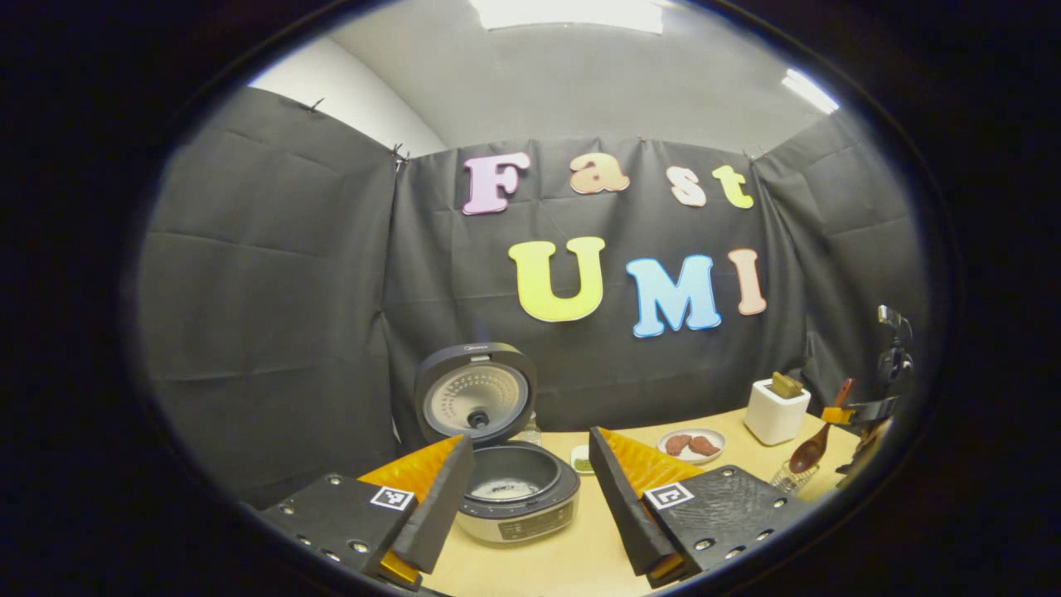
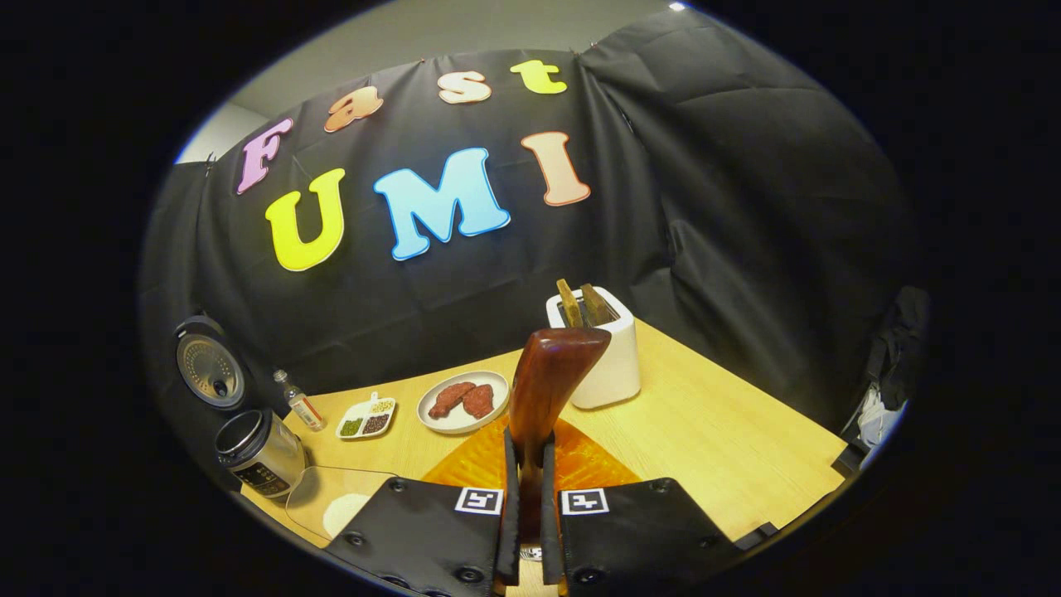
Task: Close the left gripper, press the button to open the rice cooker; take a wooden spoon from the chopstick holder with the right hand, scoop a spoonful of rice and pour it into the rice cooker, then put the wooden spoon back into the chopstick holder.
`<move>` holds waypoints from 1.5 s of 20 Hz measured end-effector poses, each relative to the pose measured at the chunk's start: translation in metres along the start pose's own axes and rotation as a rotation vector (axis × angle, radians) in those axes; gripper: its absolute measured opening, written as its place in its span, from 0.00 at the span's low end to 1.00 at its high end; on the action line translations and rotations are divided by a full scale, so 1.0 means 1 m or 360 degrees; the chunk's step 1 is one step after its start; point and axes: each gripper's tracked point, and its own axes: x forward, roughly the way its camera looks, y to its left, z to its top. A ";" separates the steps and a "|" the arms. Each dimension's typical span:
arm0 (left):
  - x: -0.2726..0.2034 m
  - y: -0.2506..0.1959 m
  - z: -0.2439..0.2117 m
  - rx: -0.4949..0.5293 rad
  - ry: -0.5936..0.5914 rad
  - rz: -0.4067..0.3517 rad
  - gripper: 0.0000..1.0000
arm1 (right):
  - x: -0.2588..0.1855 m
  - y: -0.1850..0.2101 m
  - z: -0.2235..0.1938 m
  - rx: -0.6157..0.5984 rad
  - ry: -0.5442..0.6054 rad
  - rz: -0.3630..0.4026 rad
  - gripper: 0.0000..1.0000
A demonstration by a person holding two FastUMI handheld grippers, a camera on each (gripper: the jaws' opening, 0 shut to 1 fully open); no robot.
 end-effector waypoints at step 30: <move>0.013 0.003 0.013 -0.0019 -0.0018 -0.0001 0.85 | -0.043 -0.084 -0.001 -0.0150 0.0015 -0.0197 0.98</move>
